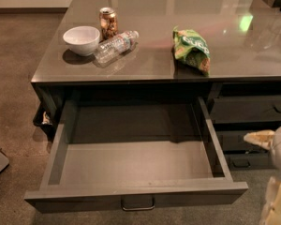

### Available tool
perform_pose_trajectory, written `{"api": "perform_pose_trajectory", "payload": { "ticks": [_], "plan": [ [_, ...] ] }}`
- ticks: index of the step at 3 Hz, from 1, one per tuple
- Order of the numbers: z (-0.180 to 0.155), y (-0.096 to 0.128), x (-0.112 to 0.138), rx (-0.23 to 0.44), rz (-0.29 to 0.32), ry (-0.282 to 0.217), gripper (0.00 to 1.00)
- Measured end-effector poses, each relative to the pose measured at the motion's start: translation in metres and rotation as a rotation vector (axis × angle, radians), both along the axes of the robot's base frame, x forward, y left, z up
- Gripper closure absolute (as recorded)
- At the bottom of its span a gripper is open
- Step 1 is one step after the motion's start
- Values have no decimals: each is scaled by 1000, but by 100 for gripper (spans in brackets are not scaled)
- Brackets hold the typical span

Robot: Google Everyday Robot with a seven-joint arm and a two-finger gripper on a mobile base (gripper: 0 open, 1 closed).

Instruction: Close top drawer

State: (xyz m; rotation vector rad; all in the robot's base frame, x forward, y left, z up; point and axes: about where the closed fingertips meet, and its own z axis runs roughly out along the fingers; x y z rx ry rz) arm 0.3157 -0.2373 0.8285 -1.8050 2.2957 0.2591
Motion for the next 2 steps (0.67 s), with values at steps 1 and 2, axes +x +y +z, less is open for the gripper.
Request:
{"api": "perform_pose_trajectory", "payload": {
  "ticks": [1, 2],
  "plan": [
    [-37, 10, -11, 31, 47, 18, 0],
    [-63, 10, -24, 59, 68, 29, 19]
  ]
}}
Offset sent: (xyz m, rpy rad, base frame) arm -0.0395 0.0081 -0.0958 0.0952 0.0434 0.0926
